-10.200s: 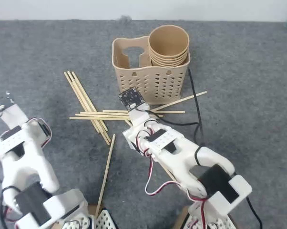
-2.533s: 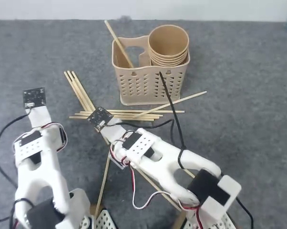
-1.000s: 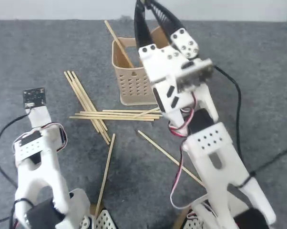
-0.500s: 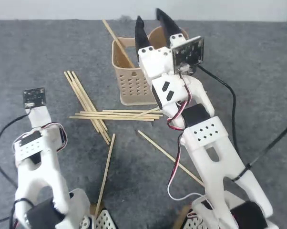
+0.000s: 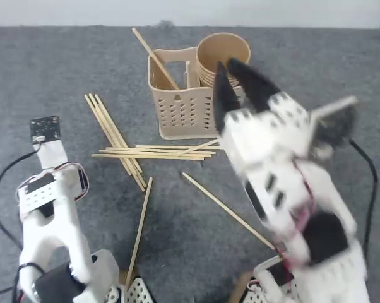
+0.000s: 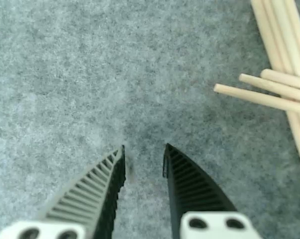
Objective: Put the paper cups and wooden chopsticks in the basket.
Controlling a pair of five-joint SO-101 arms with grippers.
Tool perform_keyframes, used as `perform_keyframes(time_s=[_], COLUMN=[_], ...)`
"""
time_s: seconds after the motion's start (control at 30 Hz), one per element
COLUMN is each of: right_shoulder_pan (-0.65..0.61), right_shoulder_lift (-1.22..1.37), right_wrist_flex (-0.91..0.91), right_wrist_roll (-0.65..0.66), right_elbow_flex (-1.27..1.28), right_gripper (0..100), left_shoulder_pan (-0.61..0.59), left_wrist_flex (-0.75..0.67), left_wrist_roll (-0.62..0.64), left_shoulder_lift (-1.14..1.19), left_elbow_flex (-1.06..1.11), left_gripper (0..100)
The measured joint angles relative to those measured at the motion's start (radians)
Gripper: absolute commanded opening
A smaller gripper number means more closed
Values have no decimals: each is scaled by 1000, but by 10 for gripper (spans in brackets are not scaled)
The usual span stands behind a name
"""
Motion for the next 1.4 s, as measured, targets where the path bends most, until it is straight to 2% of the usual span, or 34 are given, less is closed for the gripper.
perform_keyframes(time_s=[0.1,0.2,0.33,0.53,0.67,1.03,1.2,1.4], right_shoulder_pan=[-94,-169,-193,-193,-193,-146,-117,-115], right_shoulder_lift=[-68,-44,-29,153,328,910,937,936], right_wrist_flex=[192,293,301,301,215,-265,-316,-308], right_wrist_roll=[0,0,34,101,106,107,175,187], right_elbow_flex=[48,149,311,482,488,488,486,486], right_gripper=[63,63,63,63,63,62,60,60], left_shoulder_pan=[0,0,0,0,0,0,0,0], left_wrist_flex=[0,0,0,0,0,0,0,0], left_wrist_roll=[0,0,0,0,0,0,0,0], left_shoulder_lift=[0,0,0,0,0,0,0,0], left_elbow_flex=[0,0,0,0,0,0,0,0], left_gripper=[123,123,123,123,123,123,123,123])
